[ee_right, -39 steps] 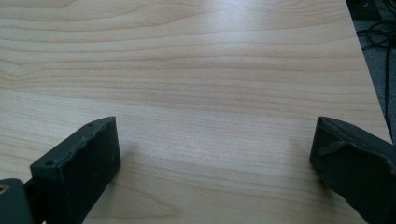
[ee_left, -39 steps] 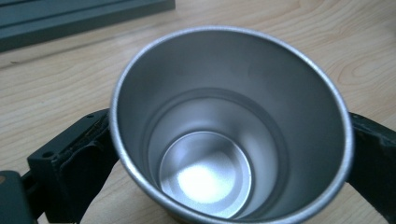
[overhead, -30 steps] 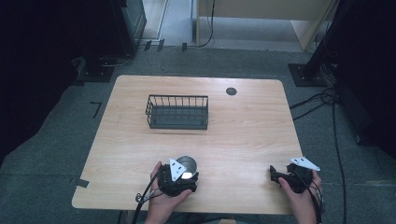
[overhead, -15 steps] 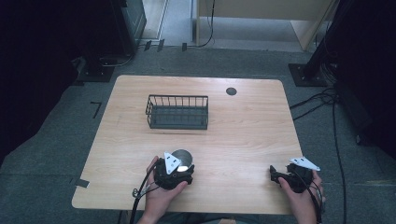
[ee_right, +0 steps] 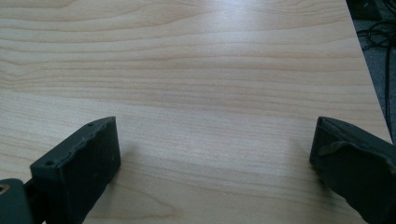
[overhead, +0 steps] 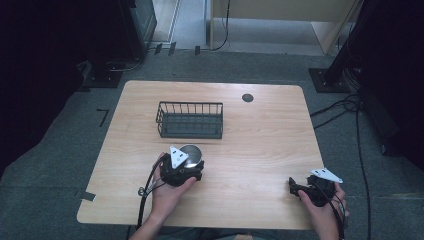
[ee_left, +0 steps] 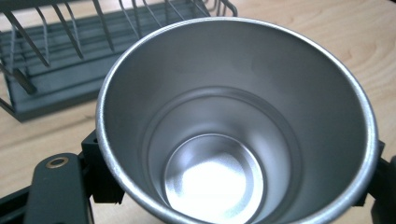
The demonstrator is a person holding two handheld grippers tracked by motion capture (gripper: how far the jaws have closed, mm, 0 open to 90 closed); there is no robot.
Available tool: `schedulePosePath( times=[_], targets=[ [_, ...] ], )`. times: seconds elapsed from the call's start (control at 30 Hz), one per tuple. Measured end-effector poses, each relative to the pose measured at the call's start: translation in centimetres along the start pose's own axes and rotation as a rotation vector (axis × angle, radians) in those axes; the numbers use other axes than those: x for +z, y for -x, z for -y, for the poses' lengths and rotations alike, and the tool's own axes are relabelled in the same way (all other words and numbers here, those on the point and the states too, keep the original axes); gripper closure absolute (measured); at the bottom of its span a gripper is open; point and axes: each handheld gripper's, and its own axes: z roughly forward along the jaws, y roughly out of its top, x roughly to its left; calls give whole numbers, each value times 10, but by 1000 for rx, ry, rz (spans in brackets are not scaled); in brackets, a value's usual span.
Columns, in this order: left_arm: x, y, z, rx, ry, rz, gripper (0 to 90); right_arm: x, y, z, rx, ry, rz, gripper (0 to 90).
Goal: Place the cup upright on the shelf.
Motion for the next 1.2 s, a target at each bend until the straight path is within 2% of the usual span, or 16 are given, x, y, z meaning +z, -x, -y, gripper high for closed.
schedulePosePath(
  times=[0.13,0.67,0.8,0.9,1.2],
  targets=[
    [4,-8,-10,-15,8,2,189,0,0,0,1,0,0,10],
    [17,-39,-53,-64,47,-32,189,0,0,0,1,0,0,10],
    [20,-47,-62,-57,46,-42,189,0,0,0,0,0,0,10],
    [21,-52,-68,-73,51,-41,189,0,0,0,1,0,0,10],
    [24,-63,-92,-66,64,-63,189,0,0,0,1,0,0,10]
  ],
)
